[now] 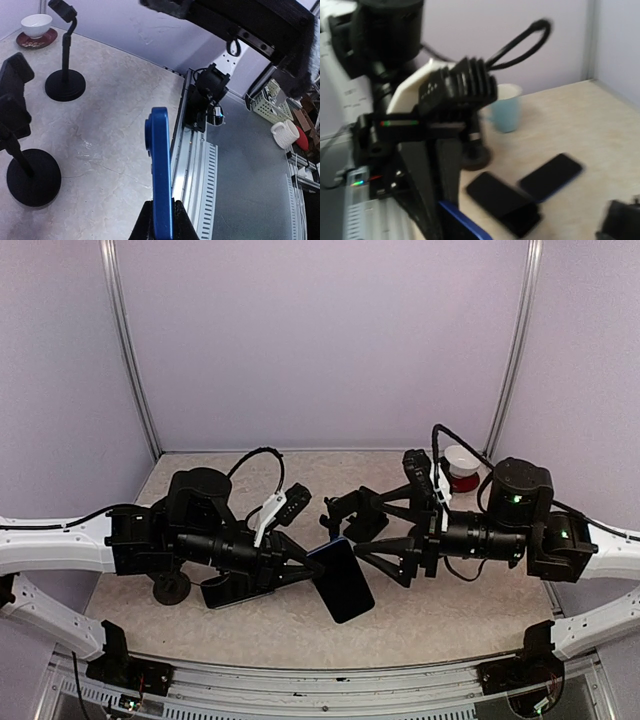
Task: Place the phone on the phone stand
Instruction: Pass from the right arm to the left, then pass from the left arm to the right
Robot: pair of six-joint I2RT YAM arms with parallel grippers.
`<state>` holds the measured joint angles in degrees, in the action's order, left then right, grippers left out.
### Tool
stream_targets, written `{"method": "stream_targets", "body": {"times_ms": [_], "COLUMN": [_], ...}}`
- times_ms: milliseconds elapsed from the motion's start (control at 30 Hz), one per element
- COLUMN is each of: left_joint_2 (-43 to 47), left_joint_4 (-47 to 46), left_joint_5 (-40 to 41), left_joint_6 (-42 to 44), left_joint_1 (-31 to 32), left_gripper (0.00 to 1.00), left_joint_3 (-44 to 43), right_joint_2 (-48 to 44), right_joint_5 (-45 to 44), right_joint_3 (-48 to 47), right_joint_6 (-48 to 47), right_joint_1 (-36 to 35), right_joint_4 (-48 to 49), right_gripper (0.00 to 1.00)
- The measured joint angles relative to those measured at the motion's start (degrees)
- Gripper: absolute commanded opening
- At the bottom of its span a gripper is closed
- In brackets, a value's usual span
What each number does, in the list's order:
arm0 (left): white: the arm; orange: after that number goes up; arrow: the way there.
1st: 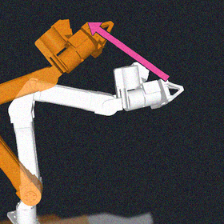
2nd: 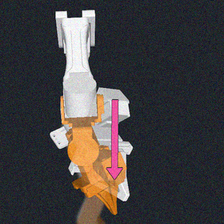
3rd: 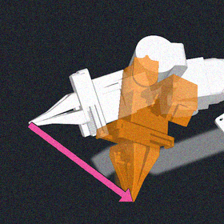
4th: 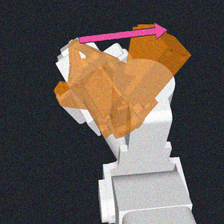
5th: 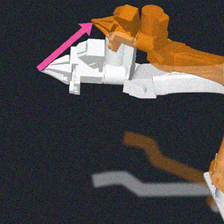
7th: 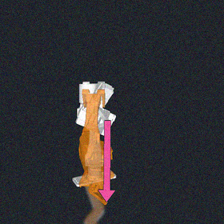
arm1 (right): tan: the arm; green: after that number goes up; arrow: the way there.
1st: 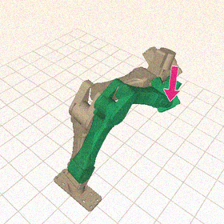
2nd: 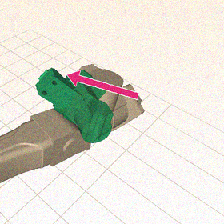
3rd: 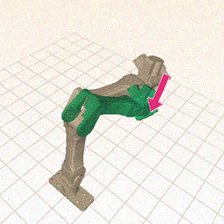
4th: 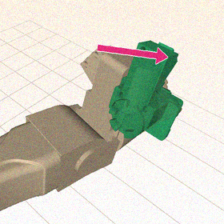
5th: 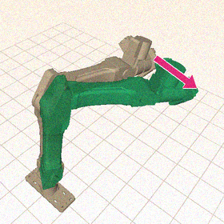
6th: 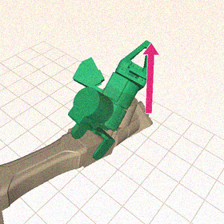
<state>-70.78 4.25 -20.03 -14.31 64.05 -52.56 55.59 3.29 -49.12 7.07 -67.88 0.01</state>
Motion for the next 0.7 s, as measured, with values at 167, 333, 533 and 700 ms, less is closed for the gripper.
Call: {"method": "stream_targets", "body": {"times_ms": [167,333,533,700], "left_joint_2": [1.5,2.1,2.1,2.1], "left_joint_4": [1.3,1.4,1.6,1.7], "left_joint_5": [-3.1,-5.0,-5.8,-6.9], "left_joint_6": [2.3,3.5,4.3,4.8], "left_joint_1": [1.2,1.9,2.3,2.3], "left_gripper": [0.00,0.00,0.00,0.00], "left_joint_3": [-0.3,-0.5,-0.5,-0.5], "right_joint_2": [2.7,7.8,10.9,11.8], "right_joint_5": [10.9,17.8,24.1,27.5], "right_joint_3": [-0.1,-1.2,-2.5,-2.7], "right_joint_6": [2.5,4.1,5.0,5.2], "right_joint_1": [2.2,2.4,2.4,2.4], "right_joint_4": [-0.5,-1.1,-1.3,-1.4], "right_gripper": [0.87,0.79,0.46,0.12]}}
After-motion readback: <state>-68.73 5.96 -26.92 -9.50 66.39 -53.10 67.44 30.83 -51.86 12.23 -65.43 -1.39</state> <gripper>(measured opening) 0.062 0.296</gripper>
